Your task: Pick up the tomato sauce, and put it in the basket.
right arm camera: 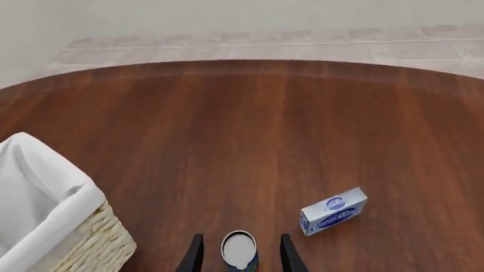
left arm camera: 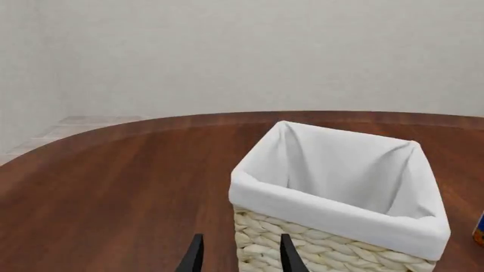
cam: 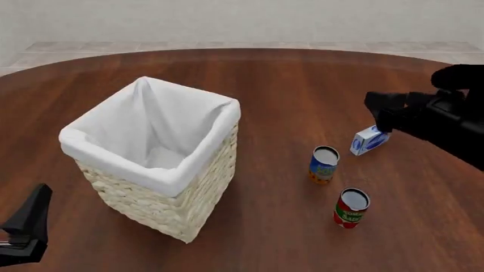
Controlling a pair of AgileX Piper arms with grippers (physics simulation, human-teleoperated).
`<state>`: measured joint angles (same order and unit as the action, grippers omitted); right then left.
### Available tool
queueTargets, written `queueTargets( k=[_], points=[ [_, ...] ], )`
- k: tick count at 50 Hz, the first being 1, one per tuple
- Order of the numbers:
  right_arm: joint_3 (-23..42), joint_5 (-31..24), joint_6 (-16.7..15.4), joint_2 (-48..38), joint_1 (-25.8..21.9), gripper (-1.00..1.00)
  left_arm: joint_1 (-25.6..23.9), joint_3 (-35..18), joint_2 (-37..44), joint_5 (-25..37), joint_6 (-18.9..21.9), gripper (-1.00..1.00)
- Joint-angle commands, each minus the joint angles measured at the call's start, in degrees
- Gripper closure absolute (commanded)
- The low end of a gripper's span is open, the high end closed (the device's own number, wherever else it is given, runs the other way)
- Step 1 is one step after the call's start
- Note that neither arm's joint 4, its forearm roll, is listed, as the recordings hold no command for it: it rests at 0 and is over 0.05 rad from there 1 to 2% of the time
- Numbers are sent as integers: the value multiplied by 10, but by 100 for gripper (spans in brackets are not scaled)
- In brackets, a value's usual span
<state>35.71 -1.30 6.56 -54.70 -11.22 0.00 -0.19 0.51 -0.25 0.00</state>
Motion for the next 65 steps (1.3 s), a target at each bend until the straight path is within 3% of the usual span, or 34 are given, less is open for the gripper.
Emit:
queueTargets(
  k=[1,9,11,31,65],
  points=[
    [35,-44,7,-32,3,-100,0,0,0,0,0,-100],
    [58,-79,16,-44,0,-100,0,0,0,0,0,-100],
    [65,-91,32,-49,-3,-100,0,0,0,0,0,-100],
    [93,-158,43,-64,-16,-100,0,0,0,0,0,-100],
    [43,-223,53,-31,15,-100,0,0,0,0,0,-100]
  ],
)
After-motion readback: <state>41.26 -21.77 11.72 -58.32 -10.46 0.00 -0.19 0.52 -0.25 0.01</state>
